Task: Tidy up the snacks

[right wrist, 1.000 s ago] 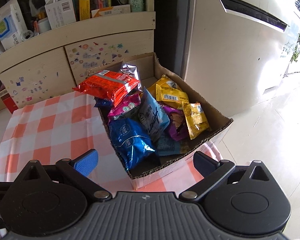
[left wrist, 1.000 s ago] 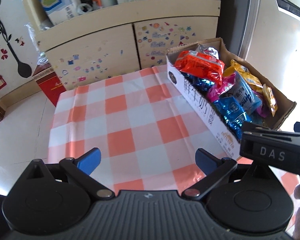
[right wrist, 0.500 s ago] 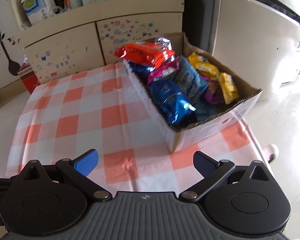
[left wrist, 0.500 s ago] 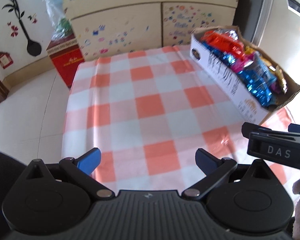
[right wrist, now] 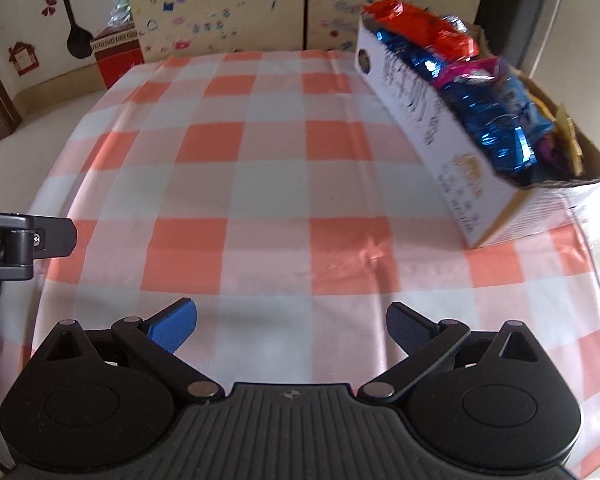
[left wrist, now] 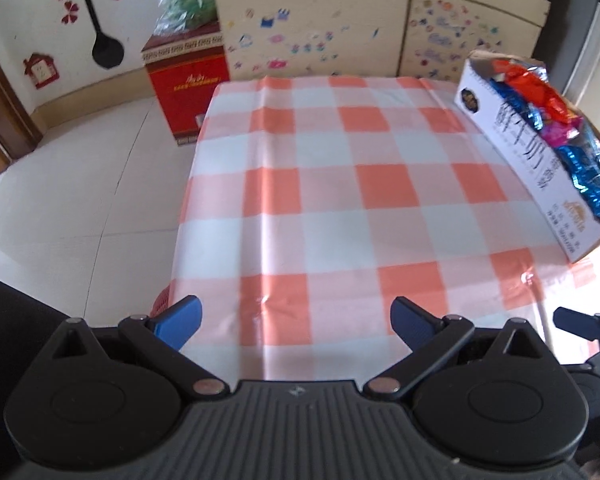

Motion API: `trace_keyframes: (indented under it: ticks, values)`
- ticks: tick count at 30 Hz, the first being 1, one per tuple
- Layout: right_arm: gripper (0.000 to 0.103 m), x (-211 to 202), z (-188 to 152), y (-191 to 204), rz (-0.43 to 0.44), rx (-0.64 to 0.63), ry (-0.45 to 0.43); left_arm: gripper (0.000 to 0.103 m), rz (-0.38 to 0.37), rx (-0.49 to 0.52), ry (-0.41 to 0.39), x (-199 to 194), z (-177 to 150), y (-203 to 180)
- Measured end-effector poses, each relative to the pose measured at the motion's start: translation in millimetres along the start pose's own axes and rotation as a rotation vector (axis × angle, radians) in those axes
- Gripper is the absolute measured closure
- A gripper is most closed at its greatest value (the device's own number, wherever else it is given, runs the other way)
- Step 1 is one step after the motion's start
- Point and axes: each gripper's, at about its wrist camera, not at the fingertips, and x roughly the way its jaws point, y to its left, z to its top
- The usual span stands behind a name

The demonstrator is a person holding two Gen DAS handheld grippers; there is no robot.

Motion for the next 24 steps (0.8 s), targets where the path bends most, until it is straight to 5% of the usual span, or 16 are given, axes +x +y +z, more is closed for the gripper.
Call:
trace_keyframes:
  ticks: [24]
  values:
    - [0.000,38.2,3.0,12.9,0.018,-0.073,-0.373,0.002,0.010,-0.052,0.062,24.4,-5.5,23.3]
